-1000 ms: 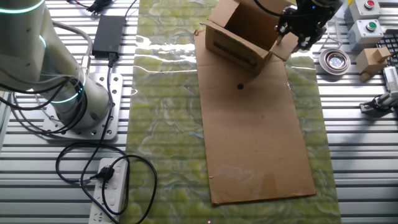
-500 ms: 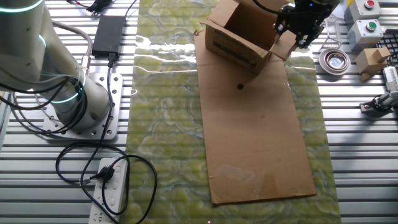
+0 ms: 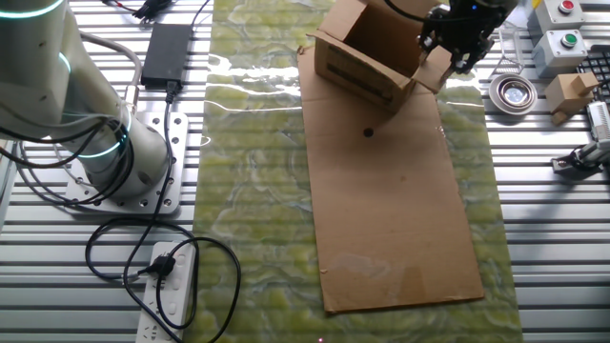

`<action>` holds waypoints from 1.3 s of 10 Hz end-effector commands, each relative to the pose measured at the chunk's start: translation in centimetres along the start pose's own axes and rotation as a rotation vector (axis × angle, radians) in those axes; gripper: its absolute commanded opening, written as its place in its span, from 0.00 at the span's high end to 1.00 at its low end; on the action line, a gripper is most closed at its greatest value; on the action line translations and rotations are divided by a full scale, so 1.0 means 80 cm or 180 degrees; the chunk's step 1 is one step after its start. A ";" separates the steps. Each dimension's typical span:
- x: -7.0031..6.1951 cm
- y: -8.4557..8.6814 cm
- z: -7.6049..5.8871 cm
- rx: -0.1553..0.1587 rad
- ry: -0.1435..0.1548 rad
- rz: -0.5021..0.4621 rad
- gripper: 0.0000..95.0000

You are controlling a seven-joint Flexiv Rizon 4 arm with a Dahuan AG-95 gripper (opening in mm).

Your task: Open a box

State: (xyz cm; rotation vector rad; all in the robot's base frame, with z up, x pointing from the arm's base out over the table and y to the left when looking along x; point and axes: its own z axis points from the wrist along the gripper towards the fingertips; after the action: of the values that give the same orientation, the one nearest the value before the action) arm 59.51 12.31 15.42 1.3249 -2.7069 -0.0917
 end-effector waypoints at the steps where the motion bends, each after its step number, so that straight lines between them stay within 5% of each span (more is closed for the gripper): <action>1: -0.002 0.000 0.002 -0.0008 0.0004 0.0018 0.60; 9: -0.008 0.010 0.017 0.0044 0.0020 0.0075 0.60; 10: -0.008 0.011 0.019 0.0048 0.0018 0.0083 0.80; 12: -0.008 0.012 0.023 0.0057 0.0011 0.0109 0.80; 13: -0.007 0.013 0.026 0.0060 0.0008 0.0119 1.00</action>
State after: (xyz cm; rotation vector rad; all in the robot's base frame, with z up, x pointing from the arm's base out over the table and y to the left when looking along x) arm 58.65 13.41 13.36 1.2769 -2.7352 -0.0592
